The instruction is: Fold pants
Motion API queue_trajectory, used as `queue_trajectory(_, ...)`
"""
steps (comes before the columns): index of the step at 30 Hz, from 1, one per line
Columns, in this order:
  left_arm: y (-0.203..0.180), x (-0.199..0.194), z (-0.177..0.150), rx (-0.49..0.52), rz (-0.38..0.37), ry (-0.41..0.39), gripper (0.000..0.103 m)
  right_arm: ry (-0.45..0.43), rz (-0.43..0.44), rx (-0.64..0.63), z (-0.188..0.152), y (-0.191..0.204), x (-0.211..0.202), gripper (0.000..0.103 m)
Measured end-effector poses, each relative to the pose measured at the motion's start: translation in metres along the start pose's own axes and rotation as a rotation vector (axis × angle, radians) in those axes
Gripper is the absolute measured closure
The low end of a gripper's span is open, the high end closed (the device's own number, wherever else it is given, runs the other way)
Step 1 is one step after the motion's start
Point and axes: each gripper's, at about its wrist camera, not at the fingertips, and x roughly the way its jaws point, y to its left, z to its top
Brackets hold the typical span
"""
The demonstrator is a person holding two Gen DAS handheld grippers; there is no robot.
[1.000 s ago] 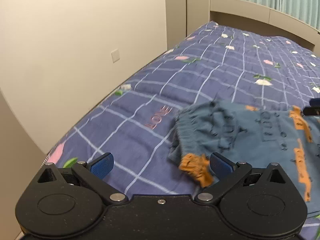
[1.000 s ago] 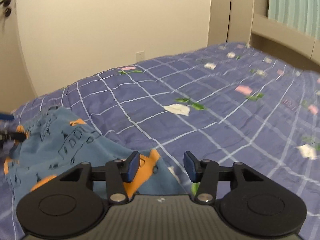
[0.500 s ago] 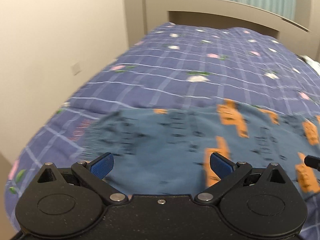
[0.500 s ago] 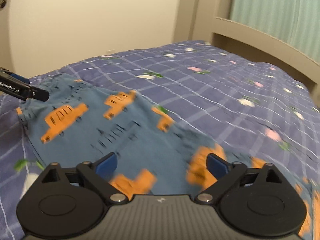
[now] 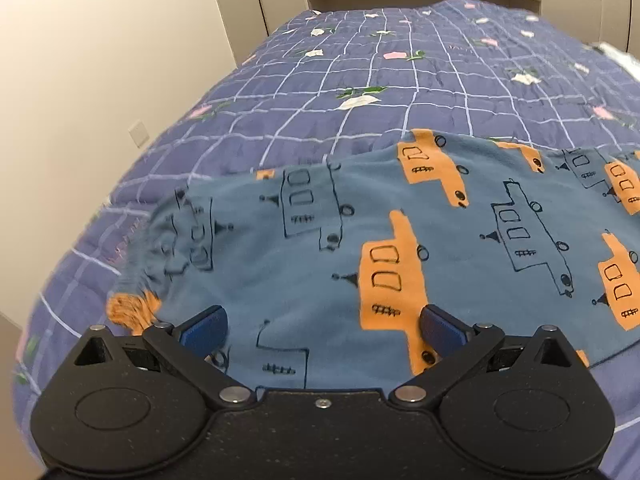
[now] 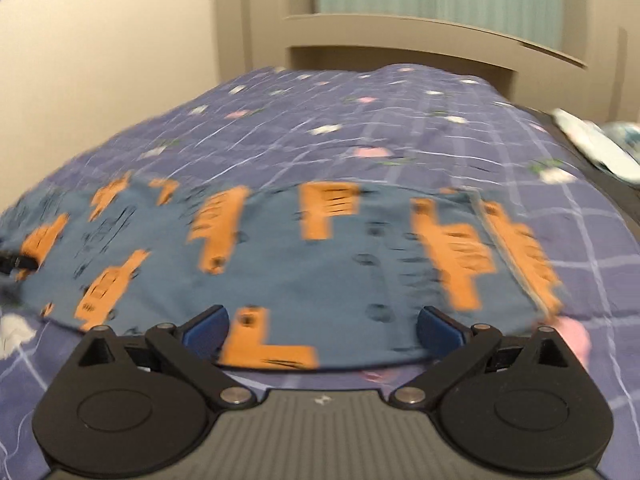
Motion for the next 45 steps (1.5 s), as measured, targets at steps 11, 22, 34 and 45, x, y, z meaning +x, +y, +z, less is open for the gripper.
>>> queue_trajectory(11,-0.123,-0.018,0.096,0.148,-0.324,-0.128,0.001,-0.050,-0.035,0.277,-0.015,-0.072,-0.018,0.000)
queue_trajectory(22,-0.307,0.020,0.166,0.498,-0.716,-0.132,0.001,-0.109,0.286,0.548,-0.022,-0.142,-0.012,0.000)
queue_trajectory(34,-0.360,0.054,0.171,0.600,-0.674,-0.018,0.000,-0.111,0.186,0.785,-0.026,-0.160,-0.009,0.018)
queue_trajectory(45,-0.357,0.035,0.196,0.470,-0.669,0.061,0.001,-0.113,0.026,0.906,-0.025,-0.141,-0.005,0.060)
